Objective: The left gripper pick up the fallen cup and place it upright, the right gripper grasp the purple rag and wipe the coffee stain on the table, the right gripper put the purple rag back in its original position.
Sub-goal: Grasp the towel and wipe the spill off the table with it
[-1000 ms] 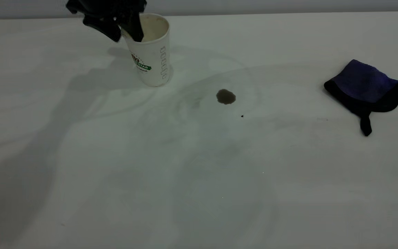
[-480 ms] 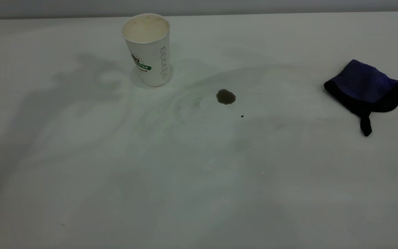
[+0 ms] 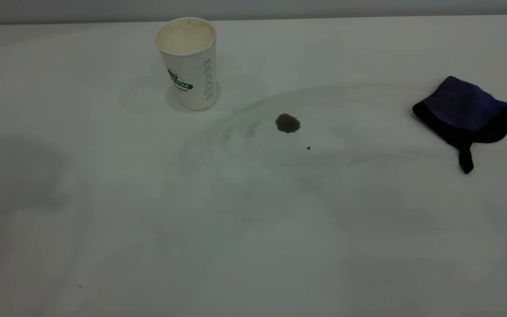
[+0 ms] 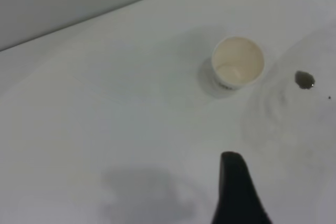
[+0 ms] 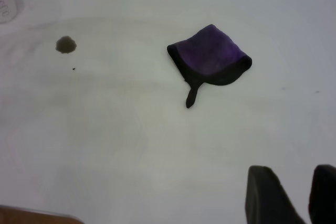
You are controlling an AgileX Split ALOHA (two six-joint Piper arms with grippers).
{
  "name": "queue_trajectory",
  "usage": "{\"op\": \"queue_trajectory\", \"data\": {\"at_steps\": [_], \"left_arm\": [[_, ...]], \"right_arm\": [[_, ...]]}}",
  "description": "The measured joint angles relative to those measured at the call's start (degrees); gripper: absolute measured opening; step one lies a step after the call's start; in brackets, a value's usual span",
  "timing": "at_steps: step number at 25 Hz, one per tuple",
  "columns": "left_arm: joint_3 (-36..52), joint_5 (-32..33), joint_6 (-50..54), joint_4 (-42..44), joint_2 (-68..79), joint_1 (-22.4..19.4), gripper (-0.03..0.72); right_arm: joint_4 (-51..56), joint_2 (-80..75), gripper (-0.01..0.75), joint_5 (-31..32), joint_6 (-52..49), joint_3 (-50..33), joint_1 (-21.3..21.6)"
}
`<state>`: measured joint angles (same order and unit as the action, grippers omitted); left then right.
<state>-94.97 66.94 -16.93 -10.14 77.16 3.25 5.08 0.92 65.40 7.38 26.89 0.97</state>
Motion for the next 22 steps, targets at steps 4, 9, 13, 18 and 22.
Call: {"op": "queue_trajectory", "data": {"at_steps": [4, 9, 13, 18, 22], "left_arm": [[10.60, 0.00, 3.00, 3.84, -12.36, 0.00, 0.446], [21.71, 0.00, 4.15, 4.53, -24.92, -0.06, 0.410], [31.86, 0.00, 7.35, 4.53, -32.16, -0.06, 0.403], [48.32, -0.17, 12.60, 4.53, -40.49, -0.06, 0.402], [60.47, -2.64, 12.64, 5.82, -48.02, -0.06, 0.402]], "right_arm": [[0.05, 0.00, 0.238, 0.00, 0.00, 0.00, 0.00], [0.05, 0.00, 0.238, 0.00, 0.00, 0.00, 0.00], [0.05, 0.00, 0.238, 0.00, 0.00, 0.00, 0.00], [0.05, 0.00, 0.238, 0.00, 0.00, 0.00, 0.00], [0.05, 0.00, 0.238, 0.00, 0.00, 0.00, 0.00]]}}
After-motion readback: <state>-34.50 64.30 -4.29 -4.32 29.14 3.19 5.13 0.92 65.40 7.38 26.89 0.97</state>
